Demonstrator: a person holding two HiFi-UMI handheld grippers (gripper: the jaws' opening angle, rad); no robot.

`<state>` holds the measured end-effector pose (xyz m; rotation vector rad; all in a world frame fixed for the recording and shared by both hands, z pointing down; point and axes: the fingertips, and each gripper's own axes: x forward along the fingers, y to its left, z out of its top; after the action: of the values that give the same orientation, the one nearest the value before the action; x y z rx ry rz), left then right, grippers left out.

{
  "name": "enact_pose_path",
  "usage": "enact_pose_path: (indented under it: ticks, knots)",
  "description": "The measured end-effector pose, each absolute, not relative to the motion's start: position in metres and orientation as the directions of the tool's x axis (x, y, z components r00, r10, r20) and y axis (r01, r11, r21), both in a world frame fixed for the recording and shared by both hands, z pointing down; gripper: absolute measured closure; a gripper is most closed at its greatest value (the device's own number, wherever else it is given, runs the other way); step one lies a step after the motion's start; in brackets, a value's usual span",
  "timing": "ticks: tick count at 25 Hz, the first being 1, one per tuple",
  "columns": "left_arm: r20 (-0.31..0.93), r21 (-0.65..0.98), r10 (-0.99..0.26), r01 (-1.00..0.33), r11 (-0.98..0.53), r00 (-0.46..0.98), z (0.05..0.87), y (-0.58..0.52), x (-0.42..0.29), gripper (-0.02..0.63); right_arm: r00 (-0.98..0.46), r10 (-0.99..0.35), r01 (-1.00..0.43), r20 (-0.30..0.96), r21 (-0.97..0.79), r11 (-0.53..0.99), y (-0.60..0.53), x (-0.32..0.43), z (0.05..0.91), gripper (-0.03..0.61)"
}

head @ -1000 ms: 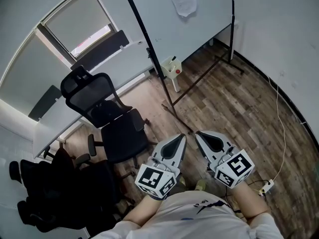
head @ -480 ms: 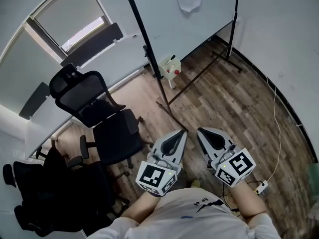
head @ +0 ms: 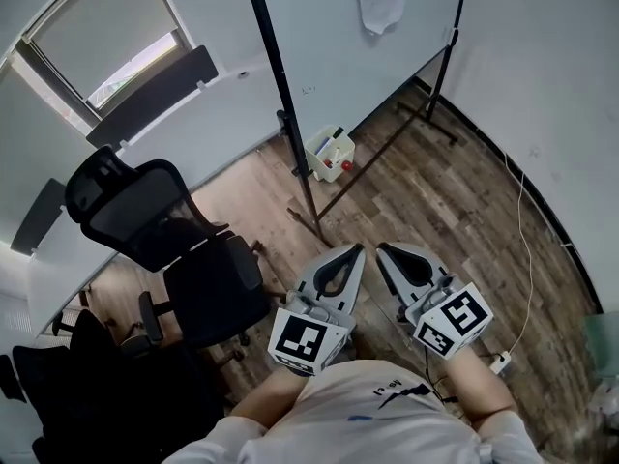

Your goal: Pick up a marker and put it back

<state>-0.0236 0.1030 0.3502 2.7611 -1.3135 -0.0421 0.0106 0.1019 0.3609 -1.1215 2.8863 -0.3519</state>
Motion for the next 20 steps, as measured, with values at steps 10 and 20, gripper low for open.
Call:
enact_pose_path:
  ticks: [10,20]
  knots:
    - [0.037,0.114,-0.758,-0.756,-0.644,0.651,0.369,0.03,-0.045,0.601,-0.724,-0.682,-0.685,0.104,-0.218,0.695,0.03,-0.012,0.375,0.565]
    - [0.091,0.13,-0.808,-0.812,-0.569,0.581,0.393,-0.067,-0.049,0.601,-0.78,-0.619,-0.622,0.098,-0.234,0.747,-0.078,-0.012,0.394,0.565]
